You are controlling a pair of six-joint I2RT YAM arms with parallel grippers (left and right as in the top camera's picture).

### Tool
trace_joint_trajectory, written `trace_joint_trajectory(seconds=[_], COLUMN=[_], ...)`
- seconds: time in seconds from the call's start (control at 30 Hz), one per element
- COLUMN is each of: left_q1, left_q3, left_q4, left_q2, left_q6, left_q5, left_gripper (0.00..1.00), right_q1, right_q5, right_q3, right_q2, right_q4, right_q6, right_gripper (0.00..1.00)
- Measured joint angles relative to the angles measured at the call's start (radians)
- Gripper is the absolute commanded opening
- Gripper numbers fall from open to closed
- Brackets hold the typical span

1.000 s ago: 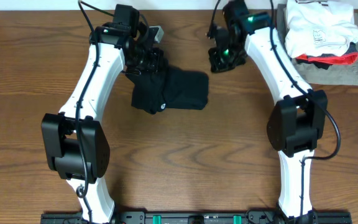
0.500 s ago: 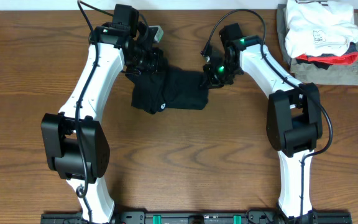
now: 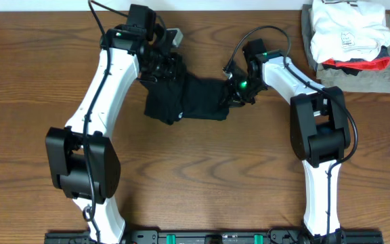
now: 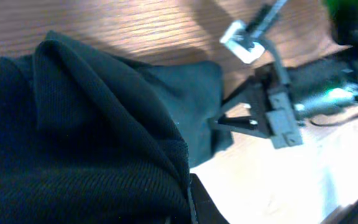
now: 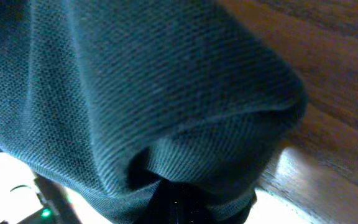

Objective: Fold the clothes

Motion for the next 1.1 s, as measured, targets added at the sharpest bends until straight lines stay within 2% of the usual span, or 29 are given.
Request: trace_joint_trajectory(seconds=[0.2,0.43,0.63,0.67,0.7,0.73,0.77,1.1], left_q1=[-0.095,-0.212,-0.244,-0.245,-0.246,-0.246,-0.246,-0.241], left_q3=[0.001,0.001,0.001,0.001,0.001,0.002,0.003,0.003], left_q4=[0.039,0.055,0.115,0.127,0.141,0.155,0.166,0.187], left_q2=[-0.014,-0.014,-0.002,0.003,0.012,0.023,0.032,0.061], left_q6=[0.000,-0.001,-0.003,-0.003,0.001,-0.004,-0.004,-0.021], left_q5=[-0.014,-0.121,-0.157,-0.159,-0.161,-0.161,-0.161,-0.161], left_gripper=[0.06,0.06,0.08,0.29,0.57,0.90,0.98,0.98], right_q1=[-0.005,-0.005,-0.005,-0.005,-0.005,-0.005,-0.005,-0.011], right_q5=[-0.024,-0.027,-0.027,-0.027,-0.027,-0.027,-0.027,-0.035], right_q3=[0.000,0.000,0.000,0.000,0.000,0.001,0.000,0.000], right_q2=[0.007,0.008,0.008,0.008,0.008,0.008,0.008,0.009], right_q4=[0.000,-0.001,-0.002,-0.002,-0.002,-0.002,-0.002,-0.003], right_q6=[0.000,0.000,0.000,0.000,0.000,0.000,0.000,0.000], right_gripper=[0.01,0.01,0.01,0.01,0.01,0.01,0.01,0.01])
